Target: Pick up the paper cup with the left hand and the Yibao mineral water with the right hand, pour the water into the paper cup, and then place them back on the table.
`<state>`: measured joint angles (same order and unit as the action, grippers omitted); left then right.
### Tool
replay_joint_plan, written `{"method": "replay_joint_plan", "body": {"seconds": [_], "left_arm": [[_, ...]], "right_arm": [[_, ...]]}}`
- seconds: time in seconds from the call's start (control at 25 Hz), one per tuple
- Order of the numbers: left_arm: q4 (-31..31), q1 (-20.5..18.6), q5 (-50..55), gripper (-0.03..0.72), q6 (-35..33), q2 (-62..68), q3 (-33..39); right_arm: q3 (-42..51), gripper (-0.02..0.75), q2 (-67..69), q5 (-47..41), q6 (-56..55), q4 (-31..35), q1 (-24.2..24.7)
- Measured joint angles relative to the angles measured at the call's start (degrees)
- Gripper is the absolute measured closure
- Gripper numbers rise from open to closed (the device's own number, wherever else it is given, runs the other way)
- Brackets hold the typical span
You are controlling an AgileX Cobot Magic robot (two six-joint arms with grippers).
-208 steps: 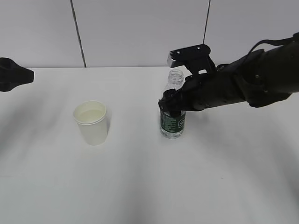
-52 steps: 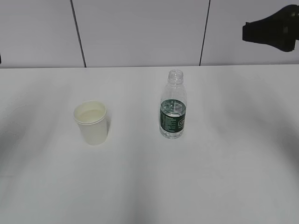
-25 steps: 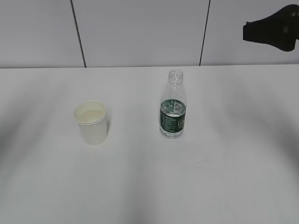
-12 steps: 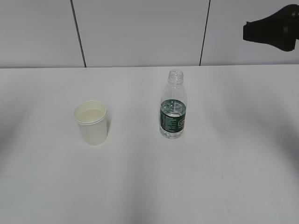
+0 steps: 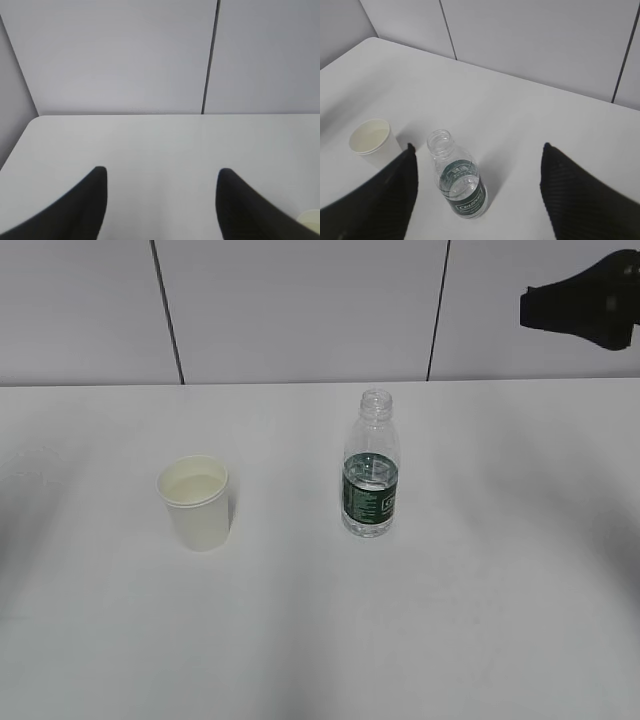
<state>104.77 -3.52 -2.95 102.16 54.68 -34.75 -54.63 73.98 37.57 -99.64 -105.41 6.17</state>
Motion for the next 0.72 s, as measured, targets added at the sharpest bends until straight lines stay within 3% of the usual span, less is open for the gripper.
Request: {"method": "replay_joint_plan", "body": {"seconds": [0.16,0.28,0.36,0.48,0.72], "left_arm": [[-1.4,0.0,-0.6,0.26,-0.4,0.0,0.0],[-18.2,0.0,0.9,0.26,-6.7,0.5,0.0],[-30.8,0.0,2.2,0.26,-18.3,0.6,0.0],[-49.3,0.0,3.0,0.26,-45.7,0.6,0.0],[-85.5,0.0,13.7,0.26,-91.4,0.6,0.0]], "right_arm": [[0.0,0.146,0.0,0.0,0.0,0.0,0.0],[0.0,0.146,0.0,0.0,0.0,0.0,0.0],[0.0,0.146,0.0,0.0,-0.2,0.0,0.0],[0.0,0.146,0.0,0.0,-0.2,0.0,0.0],[0.0,0.146,0.0,0.0,-0.3,0.0,0.0]]}}
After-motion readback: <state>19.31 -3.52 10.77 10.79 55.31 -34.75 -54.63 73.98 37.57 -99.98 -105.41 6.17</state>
